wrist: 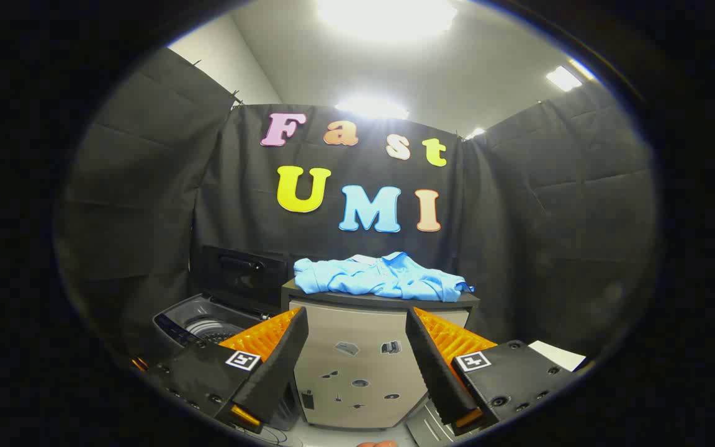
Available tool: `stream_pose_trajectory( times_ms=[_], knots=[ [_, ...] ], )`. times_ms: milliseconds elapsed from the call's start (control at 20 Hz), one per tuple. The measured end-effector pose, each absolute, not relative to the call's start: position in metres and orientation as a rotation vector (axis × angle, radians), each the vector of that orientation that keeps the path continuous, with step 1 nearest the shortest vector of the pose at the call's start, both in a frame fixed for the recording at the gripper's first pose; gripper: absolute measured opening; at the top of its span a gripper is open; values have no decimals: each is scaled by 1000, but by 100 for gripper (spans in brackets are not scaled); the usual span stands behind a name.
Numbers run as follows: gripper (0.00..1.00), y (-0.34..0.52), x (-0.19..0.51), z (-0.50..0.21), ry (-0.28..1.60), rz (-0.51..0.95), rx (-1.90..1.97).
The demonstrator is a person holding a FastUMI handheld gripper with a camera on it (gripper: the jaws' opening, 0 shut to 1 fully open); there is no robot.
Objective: Put the clothes into the washing machine and then close the washing machine lid.
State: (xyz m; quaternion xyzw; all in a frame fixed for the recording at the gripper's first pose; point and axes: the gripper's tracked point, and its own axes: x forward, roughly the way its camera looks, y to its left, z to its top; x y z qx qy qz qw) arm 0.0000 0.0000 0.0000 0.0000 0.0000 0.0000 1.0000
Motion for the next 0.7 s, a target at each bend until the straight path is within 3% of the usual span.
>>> stream_pose_trajectory(
  times_ms=[700],
  knots=[
    [98, 4, 10, -5, 6, 4, -1]
  ],
)
